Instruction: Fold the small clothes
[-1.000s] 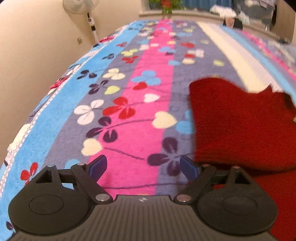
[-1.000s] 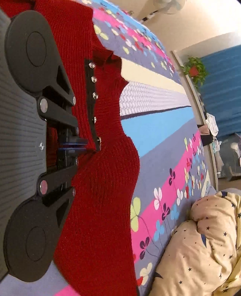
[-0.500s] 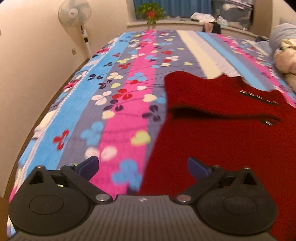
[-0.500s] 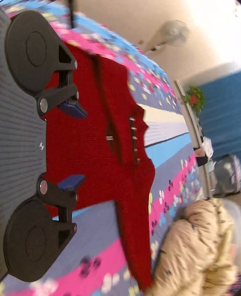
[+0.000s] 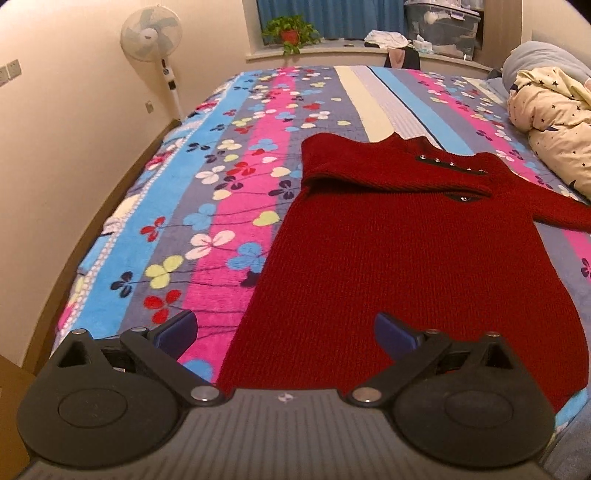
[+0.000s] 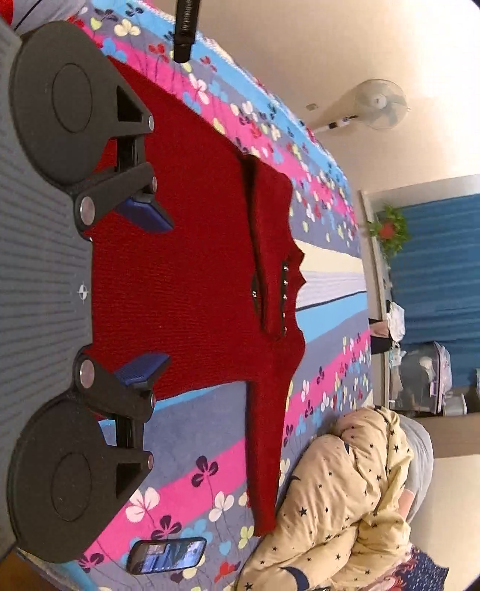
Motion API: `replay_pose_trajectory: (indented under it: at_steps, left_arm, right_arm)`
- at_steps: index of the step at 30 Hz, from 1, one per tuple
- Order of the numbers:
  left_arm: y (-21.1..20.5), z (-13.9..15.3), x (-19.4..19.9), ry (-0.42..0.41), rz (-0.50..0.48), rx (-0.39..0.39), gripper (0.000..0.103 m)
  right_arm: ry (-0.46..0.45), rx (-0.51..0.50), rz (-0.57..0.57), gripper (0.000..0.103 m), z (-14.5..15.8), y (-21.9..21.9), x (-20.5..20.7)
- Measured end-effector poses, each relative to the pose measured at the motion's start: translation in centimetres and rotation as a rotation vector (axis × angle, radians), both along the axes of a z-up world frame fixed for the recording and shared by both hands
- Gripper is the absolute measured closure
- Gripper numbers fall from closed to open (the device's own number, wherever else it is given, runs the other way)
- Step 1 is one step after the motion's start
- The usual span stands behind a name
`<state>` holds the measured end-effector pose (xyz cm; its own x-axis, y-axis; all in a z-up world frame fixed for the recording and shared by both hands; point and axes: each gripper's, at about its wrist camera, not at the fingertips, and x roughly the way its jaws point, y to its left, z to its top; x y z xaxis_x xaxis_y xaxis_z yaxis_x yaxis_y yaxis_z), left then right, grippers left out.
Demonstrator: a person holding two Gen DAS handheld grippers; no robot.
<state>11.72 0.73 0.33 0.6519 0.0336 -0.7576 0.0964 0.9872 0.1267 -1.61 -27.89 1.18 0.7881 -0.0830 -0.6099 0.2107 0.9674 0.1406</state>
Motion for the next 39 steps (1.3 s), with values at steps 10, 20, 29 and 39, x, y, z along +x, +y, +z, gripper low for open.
replay_pose_trajectory:
  at_steps: [10,20,29,39]
  left_arm:
    - [-2.3,0.8,0.9,-0.006,0.007,0.058,0.001]
    - [-3.5,-0.6,2.4,0.032,0.008,0.081,0.001]
    - [-4.7,-2.1,4.7,0.057,0.008,0.098,0.001]
    - [-5.0,-3.9,8.9,0.080,0.037,0.091,0.001]
  right_arm:
    - [-0.012,0.040,-0.006,0.029,-0.3,-1.6,-0.5]
    - [0.015,0.061,-0.013,0.029,-1.2,-2.8,0.6]
    - [0.052,0.089,-0.030,0.029,-2.7,-4.4,2.4]
    - [0.036,0.159,-0.141,0.029,-4.4,-12.3,7.2]
